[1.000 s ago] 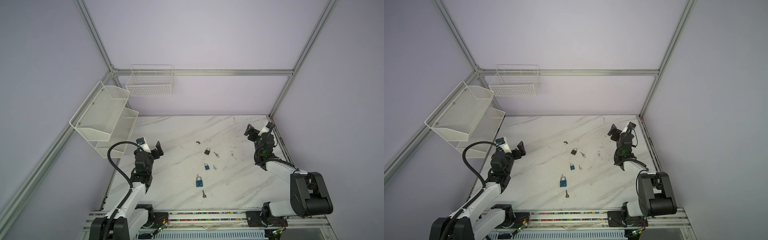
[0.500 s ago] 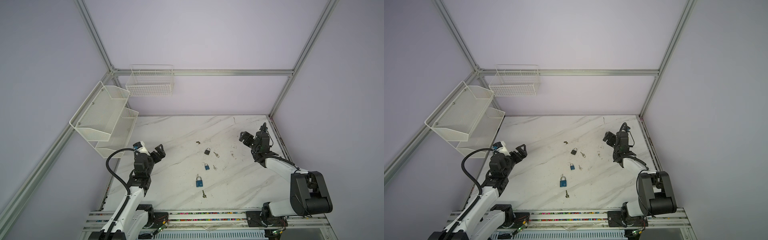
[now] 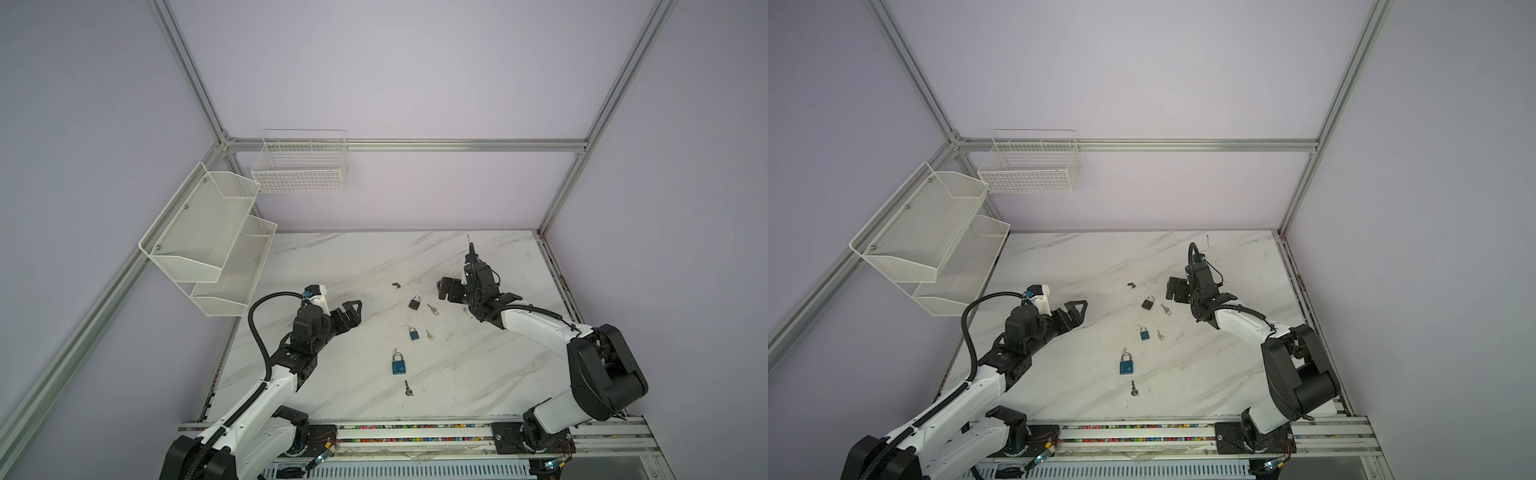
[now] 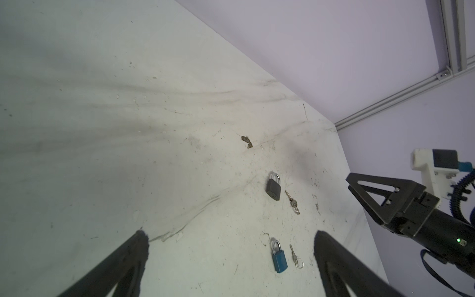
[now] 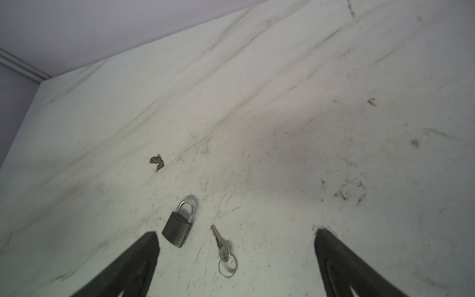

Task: Unlock with the key
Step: 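Move the right gripper over the silver key while the left arm advances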

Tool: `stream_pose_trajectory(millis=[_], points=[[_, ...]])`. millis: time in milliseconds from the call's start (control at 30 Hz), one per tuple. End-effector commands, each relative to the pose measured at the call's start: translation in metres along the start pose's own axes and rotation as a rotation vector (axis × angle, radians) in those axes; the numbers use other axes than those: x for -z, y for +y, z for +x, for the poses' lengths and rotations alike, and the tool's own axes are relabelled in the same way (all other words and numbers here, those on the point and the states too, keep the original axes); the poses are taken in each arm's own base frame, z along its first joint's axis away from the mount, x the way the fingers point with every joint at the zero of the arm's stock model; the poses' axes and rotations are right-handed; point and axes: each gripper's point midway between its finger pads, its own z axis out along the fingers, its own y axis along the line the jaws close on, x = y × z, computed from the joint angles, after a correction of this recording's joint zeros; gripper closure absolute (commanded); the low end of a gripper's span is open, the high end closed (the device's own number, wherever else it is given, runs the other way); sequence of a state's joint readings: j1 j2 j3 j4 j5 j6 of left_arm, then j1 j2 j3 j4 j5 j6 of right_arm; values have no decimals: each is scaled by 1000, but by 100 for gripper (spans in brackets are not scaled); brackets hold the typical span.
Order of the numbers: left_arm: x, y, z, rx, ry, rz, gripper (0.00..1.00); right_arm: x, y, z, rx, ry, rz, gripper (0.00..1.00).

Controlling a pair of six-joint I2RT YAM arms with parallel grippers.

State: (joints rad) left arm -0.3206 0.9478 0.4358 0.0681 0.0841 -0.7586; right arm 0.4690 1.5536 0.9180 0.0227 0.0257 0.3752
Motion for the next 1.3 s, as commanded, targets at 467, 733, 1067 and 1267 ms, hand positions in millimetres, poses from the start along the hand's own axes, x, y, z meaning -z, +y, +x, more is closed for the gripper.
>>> stream_pose_trajectory(millis=[467, 733, 1067, 1267], points=[[-18, -71, -2, 11, -5, 94, 0, -22, 20, 70, 243, 234, 115, 23], [-36, -83, 9, 9, 17, 106, 0, -34, 29, 78, 283, 265, 90, 35], [-46, -87, 15, 15, 25, 102, 0, -50, 26, 88, 319, 302, 104, 40], [-49, -86, 16, 16, 29, 96, 0, -54, 27, 95, 326, 319, 94, 42]])
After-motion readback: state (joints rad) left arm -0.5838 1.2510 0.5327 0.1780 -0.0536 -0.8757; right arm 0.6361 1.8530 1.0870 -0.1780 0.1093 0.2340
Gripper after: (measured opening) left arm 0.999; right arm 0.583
